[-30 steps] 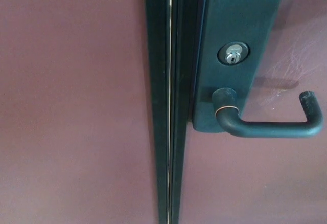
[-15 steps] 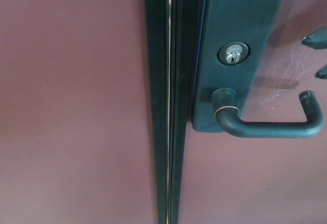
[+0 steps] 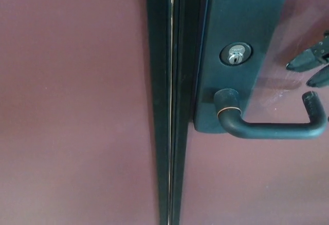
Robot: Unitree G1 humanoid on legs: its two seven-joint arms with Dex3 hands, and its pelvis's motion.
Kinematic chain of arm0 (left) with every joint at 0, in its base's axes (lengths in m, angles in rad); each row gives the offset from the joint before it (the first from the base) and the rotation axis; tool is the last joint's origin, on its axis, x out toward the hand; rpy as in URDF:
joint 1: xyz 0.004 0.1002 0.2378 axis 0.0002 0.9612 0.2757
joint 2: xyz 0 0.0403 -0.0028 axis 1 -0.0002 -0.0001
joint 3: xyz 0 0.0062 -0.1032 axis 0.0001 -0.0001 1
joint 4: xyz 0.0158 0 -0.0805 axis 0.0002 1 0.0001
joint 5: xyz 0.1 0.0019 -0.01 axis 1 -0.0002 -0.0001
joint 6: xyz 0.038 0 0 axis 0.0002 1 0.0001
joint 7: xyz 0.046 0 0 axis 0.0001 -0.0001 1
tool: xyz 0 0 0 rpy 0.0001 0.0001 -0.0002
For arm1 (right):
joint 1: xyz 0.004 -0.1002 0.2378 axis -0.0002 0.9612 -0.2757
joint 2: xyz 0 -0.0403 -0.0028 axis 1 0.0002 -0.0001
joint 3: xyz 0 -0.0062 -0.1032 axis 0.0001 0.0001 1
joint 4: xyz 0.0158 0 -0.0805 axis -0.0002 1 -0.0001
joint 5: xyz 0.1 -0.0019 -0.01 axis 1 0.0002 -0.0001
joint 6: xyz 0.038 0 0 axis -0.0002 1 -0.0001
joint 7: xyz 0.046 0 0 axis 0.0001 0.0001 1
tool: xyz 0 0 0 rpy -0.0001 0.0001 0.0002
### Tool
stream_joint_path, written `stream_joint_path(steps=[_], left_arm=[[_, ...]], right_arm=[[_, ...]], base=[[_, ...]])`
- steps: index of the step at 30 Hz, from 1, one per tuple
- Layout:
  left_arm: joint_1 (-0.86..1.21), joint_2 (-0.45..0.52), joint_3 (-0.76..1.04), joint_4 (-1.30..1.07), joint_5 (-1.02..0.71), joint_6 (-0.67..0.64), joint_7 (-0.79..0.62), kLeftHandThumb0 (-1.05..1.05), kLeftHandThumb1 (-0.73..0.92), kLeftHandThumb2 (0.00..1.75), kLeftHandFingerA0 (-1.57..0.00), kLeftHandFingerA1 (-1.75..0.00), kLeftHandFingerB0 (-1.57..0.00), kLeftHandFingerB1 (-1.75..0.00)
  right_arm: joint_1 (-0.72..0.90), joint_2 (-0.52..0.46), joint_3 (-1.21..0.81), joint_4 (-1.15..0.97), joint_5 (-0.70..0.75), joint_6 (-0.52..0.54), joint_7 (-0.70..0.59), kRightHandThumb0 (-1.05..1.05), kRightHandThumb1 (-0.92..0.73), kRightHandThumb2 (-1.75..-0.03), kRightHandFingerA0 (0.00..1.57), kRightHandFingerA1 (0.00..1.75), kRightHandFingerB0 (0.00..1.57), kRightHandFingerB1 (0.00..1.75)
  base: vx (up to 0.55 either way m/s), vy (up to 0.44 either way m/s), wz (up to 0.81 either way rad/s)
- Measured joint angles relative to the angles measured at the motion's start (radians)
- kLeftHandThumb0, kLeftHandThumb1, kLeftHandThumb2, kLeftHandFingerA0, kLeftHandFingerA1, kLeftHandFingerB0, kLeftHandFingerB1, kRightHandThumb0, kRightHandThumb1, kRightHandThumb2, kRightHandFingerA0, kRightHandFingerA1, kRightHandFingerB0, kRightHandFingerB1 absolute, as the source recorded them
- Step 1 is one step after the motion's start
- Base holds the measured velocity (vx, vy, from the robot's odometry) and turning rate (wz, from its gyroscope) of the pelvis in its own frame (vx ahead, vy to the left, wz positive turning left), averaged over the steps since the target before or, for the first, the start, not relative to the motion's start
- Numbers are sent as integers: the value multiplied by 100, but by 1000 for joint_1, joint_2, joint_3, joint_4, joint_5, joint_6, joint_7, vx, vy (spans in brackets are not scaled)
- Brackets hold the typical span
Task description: The robot walks towards the door handle and put its right hand on it and twist the handle
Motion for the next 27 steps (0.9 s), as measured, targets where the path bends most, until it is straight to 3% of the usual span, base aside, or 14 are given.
stream_joint_path(steps=[27], left_arm=[[-5, 3, 0, 0, 1, 0, 0, -32, 52, 56, -61, -53, -58, -44]], right_arm=[[-252, 97, 270, 19, -123, 133, 75, -50, -52, -56, 60, 43, 58, 41]], base=[[0, 0, 0]])
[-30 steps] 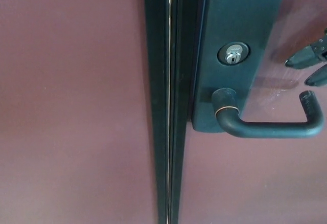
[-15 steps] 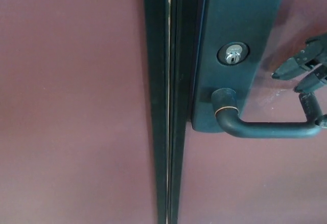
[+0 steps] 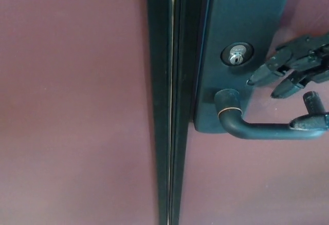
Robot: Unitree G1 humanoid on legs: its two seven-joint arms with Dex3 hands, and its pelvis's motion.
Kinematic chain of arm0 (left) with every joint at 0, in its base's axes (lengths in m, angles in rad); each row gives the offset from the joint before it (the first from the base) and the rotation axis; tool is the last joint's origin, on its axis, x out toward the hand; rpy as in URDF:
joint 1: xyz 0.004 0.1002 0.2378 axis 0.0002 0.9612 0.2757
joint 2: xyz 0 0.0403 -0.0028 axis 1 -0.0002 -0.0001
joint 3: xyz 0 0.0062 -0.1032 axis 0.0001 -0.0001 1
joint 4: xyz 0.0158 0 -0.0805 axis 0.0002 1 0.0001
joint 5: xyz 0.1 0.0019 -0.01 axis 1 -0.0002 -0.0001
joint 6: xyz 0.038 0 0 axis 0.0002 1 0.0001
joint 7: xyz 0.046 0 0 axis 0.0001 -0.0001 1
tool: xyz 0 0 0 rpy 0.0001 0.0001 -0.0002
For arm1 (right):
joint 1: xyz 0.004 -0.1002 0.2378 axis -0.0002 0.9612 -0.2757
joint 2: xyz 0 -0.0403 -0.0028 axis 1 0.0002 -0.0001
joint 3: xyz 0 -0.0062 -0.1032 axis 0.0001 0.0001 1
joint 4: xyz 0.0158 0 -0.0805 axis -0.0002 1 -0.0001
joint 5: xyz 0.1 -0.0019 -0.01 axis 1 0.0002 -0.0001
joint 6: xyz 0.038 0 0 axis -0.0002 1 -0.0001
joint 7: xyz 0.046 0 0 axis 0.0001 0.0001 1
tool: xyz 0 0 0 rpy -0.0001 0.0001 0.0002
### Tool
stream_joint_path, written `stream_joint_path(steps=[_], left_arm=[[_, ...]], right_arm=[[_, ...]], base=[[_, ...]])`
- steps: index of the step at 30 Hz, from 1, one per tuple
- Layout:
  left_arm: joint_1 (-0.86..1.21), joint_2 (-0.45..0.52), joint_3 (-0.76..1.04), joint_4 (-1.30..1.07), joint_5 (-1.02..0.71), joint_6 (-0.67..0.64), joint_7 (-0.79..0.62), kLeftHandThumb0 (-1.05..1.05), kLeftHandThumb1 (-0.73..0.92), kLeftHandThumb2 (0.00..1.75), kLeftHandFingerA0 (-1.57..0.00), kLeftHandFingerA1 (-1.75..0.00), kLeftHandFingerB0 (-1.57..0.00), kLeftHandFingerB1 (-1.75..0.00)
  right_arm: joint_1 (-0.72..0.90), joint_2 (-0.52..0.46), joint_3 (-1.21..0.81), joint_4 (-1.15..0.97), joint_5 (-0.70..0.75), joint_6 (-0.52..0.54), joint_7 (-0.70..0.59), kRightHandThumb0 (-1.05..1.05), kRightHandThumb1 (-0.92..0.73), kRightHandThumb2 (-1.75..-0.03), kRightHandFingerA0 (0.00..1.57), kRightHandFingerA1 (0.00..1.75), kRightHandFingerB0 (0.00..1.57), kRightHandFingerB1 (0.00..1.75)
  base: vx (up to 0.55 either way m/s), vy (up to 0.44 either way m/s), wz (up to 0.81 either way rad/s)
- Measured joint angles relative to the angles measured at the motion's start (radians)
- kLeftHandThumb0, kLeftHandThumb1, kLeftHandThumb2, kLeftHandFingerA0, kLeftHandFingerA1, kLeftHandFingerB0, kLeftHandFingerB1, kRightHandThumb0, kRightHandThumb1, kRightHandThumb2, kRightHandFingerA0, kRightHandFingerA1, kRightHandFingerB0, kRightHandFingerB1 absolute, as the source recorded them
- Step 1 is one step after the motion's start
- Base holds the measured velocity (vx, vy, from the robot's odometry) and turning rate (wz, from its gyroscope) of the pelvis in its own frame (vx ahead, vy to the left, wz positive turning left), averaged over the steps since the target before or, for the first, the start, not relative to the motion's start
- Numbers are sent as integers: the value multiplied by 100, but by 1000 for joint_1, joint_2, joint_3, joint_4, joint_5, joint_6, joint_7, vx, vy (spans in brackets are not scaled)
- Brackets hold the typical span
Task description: The robot walks towards the door handle and put its right hand on it and twist the handle
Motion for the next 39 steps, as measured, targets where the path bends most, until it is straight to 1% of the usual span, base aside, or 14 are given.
stream_joint_path(steps=[15, 21, 39], left_arm=[[-3, 2, -1, -2, 1, 0, 0, -31, 51, 56, -63, -54, -58, -45], [6, 3, -4, -1, 3, -1, 0, -31, 52, 56, -62, -53, -59, -45], [7, 4, 1, -1, 3, -1, 0, -31, 51, 56, -61, -53, -58, -44]], right_arm=[[-52, 2, 57, 34, -72, 31, 74, -49, -50, -55, 58, 43, 58, 41], [-33, 2, 59, 45, -100, 31, 93, -48, -50, -55, 58, 43, 58, 41], [-9, 5, 77, 65, -164, -9, 137, -48, -49, -55, 59, 43, 57, 40]], base=[[0, 0, 0], [0, 0, 0], [0, 0, 0]])
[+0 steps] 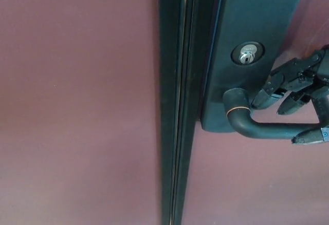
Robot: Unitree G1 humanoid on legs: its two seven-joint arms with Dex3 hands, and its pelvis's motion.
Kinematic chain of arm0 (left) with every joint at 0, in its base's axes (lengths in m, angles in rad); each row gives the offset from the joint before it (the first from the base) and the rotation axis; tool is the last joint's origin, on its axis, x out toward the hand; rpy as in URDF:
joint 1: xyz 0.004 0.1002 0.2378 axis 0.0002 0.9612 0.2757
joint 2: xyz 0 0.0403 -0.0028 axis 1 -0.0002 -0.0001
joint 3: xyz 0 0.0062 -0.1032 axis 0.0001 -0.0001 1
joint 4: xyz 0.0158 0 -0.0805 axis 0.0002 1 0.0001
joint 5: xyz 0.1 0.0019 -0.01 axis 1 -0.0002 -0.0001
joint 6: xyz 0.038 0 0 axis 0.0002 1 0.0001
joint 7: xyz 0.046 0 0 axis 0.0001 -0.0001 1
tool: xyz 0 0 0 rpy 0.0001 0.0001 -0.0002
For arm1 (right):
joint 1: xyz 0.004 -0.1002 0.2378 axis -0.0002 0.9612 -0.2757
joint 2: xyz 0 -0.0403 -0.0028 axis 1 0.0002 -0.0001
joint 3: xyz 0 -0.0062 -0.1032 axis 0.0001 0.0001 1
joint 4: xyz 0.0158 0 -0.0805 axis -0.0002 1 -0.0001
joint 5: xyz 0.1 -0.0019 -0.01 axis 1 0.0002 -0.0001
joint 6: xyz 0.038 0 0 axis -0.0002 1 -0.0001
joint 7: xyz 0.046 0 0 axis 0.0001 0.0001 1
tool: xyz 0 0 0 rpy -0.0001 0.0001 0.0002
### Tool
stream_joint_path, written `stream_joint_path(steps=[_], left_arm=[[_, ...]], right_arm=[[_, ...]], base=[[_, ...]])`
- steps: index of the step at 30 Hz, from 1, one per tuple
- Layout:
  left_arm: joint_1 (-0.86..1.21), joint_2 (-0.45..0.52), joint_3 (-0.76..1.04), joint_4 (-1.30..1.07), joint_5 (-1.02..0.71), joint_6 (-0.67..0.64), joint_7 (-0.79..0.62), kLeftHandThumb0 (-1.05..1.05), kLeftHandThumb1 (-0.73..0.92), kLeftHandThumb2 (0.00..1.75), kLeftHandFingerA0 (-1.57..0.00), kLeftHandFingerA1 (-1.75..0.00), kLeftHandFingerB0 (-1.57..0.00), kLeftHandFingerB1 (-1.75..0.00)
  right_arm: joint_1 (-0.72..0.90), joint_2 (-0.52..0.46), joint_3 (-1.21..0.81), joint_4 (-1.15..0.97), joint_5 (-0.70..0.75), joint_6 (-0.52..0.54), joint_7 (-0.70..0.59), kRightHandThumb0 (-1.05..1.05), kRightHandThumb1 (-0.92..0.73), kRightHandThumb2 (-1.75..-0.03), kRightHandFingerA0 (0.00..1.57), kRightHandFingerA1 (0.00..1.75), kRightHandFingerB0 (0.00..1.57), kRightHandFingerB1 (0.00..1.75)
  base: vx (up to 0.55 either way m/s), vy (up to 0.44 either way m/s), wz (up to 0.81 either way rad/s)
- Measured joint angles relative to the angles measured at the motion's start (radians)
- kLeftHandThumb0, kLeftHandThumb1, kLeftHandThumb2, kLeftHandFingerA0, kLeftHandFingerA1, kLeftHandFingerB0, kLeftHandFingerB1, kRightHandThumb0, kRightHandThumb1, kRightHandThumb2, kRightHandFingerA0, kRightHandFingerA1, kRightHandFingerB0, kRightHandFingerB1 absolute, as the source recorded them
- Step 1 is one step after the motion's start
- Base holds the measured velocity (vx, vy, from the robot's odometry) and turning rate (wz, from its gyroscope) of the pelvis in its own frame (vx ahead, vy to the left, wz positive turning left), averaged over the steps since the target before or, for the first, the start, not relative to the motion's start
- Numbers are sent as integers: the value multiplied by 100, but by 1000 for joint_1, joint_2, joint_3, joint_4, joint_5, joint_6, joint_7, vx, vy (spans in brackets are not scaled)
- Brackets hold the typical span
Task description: The robot walks towards the door handle and put its right hand on it and twist the handle
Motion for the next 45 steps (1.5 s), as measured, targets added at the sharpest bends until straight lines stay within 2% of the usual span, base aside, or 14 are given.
stream_joint_path(steps=[19, 22, 45], left_arm=[[-13, 9, -3, -3, 2, -1, 11, -31, 51, 56, -62, -52, -60, -45], [-15, 14, -3, -3, 2, -1, 14, -34, 48, 56, -58, -51, -59, -46], [-10, 30, 5, -4, -1, -6, 14, -31, 51, 56, -61, -54, -60, -46]], right_arm=[[-41, 53, 136, 35, -157, -41, 13, -50, -50, -56, 58, 43, 54, 40], [-51, 58, 148, 41, -176, -45, 20, -49, -51, -56, 59, 43, 53, 39], [-76, 106, 241, 36, -301, -21, 76, -51, -51, -56, 56, 42, 48, 38]], base=[[0, 0, 0], [0, 0, 0], [0, 0, 0]])
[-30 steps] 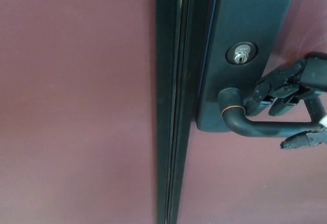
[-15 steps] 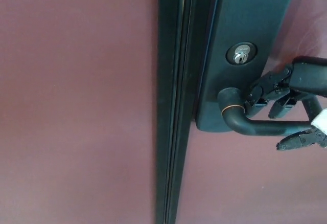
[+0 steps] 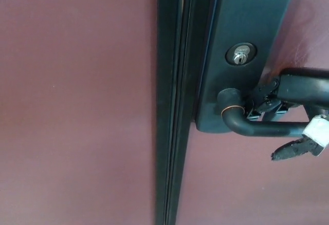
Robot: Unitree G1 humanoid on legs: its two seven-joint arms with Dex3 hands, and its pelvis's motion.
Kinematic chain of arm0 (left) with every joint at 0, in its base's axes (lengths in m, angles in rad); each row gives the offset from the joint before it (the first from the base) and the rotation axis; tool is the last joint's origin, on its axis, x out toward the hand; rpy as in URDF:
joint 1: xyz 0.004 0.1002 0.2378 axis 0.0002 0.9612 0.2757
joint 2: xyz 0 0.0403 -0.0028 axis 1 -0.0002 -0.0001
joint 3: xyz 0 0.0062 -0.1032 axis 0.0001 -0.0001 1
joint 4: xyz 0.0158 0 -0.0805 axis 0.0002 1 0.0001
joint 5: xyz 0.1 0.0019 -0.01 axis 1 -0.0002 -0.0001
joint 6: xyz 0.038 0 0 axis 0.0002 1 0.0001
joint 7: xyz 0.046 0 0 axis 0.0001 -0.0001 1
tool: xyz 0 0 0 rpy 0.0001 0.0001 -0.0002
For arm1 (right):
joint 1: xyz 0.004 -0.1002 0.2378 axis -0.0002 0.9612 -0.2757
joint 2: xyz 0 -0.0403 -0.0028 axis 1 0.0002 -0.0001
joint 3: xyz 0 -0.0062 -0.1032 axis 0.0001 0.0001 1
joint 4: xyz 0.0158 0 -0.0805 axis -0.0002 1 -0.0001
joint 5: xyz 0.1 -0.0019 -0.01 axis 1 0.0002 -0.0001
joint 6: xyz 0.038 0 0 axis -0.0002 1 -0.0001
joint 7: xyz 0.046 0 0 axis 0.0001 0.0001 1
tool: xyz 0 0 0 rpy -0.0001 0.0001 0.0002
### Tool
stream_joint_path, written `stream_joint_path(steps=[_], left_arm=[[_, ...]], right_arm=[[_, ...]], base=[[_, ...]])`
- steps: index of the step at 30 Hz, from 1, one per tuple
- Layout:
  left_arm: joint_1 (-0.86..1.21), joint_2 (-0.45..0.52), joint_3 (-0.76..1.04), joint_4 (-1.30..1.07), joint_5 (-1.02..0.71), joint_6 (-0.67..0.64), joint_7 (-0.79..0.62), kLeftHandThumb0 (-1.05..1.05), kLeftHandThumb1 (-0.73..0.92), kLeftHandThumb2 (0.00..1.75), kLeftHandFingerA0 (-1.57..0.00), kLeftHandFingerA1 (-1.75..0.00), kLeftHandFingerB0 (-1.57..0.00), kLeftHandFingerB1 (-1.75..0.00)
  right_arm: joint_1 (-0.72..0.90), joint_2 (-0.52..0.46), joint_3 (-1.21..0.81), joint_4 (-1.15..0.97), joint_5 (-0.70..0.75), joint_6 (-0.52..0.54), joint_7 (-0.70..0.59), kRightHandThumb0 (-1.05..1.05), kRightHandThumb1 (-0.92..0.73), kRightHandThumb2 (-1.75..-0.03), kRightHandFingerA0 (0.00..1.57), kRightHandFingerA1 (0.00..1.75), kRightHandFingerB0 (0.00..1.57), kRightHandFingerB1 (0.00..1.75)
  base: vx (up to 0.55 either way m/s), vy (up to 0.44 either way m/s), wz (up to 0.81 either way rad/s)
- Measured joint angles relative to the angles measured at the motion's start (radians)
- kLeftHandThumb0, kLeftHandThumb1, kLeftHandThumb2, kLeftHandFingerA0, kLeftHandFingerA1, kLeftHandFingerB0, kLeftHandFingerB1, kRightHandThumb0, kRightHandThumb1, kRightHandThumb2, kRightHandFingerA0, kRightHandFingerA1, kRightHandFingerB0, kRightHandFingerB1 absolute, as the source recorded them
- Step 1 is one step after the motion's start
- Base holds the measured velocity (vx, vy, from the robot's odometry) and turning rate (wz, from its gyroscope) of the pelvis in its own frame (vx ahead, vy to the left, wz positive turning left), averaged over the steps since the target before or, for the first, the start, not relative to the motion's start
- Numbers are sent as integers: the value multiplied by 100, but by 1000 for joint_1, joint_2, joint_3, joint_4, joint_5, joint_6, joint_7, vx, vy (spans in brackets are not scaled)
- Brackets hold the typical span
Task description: The robot walks towards the door handle and put its right hand on it and twist the handle
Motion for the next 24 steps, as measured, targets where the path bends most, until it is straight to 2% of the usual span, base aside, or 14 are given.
stream_joint_path(steps=[7, 8, 10, 11, 12, 14, 24], left_arm=[[-5, 0, 3, 1, 1, 0, 0, -30, 51, 55, -61, -52, -60, -45], [-5, 0, 2, 1, 1, 0, 0, -31, 51, 55, -61, -52, -59, -45], [-6, 0, 3, 1, 1, 0, 0, -31, 51, 55, -61, -52, -60, -45], [-6, 0, 3, 1, 1, 0, 0, -31, 51, 55, -61, -52, -60, -45], [-6, 0, 3, 1, 1, 0, 0, -31, 51, 55, -61, -52, -60, -45], [-6, 0, 3, 1, 1, 0, 0, -30, 51, 55, -61, -52, -60, -45], [9, 2, 5, -1, 0, -5, 0, -31, 51, 56, -61, -53, -61, -46]], right_arm=[[10, 11, 2, 1, -24, 0, 0, -50, -52, -56, 60, 43, 48, 37], [11, 12, 2, 1, -27, 0, 0, -49, -43, -73, 64, 56, 47, 49], [15, 17, 1, 2, -33, -3, 0, -36, -45, -69, 72, 58, 55, 51], [17, 18, 0, 3, -35, -6, 0, -36, -45, -69, 72, 58, 55, 51], [19, 20, -2, 4, -38, -9, 0, -22, -54, -56, 79, 50, 62, 43], [25, 22, -6, 5, -42, -15, 0, -14, -58, -57, 80, 50, 65, 44], [63, 26, -40, -10, -59, -38, -1, -13, -62, -58, 75, 48, 61, 42]], base=[[0, 0, 0], [0, 0, 0], [0, 0, 0], [0, 0, 0], [0, 0, 0], [0, 0, 0], [0, 0, 0]])
